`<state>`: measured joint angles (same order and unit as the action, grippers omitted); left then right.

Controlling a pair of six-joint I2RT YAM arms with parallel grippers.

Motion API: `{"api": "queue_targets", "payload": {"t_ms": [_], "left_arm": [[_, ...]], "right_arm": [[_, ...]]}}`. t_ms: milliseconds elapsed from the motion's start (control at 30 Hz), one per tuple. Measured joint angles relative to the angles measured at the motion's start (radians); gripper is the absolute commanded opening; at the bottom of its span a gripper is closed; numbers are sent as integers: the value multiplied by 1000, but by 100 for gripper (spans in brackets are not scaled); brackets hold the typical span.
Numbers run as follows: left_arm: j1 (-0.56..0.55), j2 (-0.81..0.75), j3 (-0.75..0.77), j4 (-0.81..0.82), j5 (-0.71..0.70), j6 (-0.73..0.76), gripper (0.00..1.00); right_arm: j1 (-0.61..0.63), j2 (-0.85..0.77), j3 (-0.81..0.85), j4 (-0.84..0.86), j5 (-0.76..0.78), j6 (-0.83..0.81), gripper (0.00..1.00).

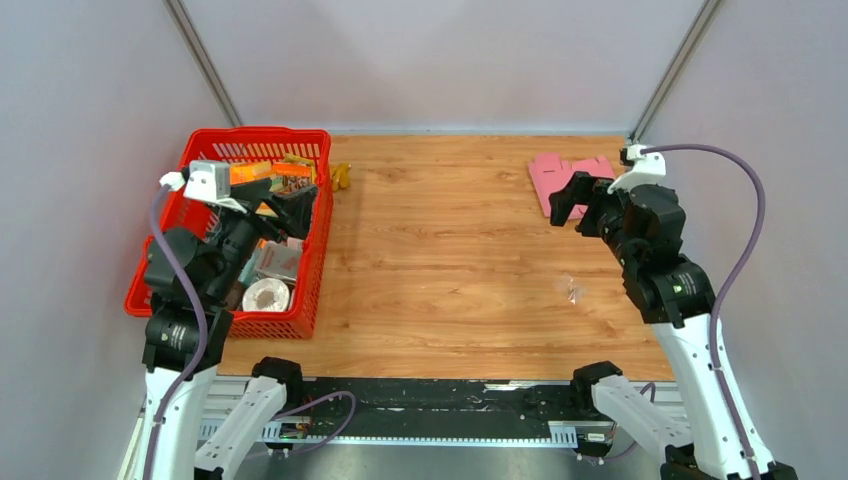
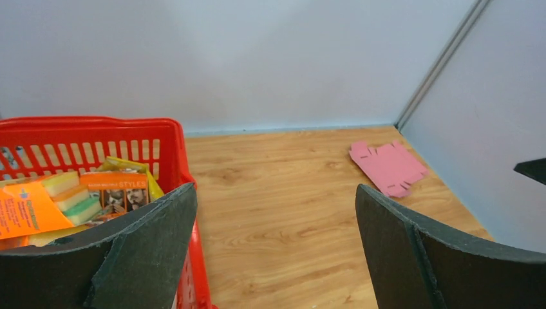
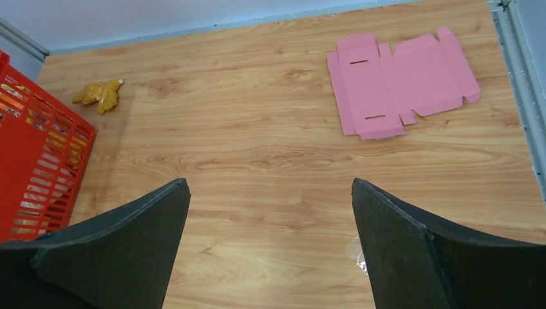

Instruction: Fold the paper box

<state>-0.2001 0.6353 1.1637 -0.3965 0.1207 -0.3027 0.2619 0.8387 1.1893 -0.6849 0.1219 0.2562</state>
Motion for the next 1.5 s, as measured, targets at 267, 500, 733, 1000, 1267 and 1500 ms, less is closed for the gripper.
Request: {"api": "queue_targets", "payload": {"t_ms": [267,500,733,1000,1267,1500], "left_arm": [[0,114,-22,-13,133,22,98],[1,164,-107,-23,180,32,97],[8,242,-159,-9,245,32,87],[26,278,-181,-2,323,31,86],[26,241,-210,15,342,27,86],[26,242,-214,29,352,24,85]], "right_arm": [[-11,253,-9,97,-45,21,100],[-306,440,-162,324,-261,278,100],[-499,723,-197,526,-406,575,92],[-494,977,-104,586,-435,743,75],[-494,1035,-136,669,-427,834,49],[-494,1108,-160,770,-446,882,0]]}}
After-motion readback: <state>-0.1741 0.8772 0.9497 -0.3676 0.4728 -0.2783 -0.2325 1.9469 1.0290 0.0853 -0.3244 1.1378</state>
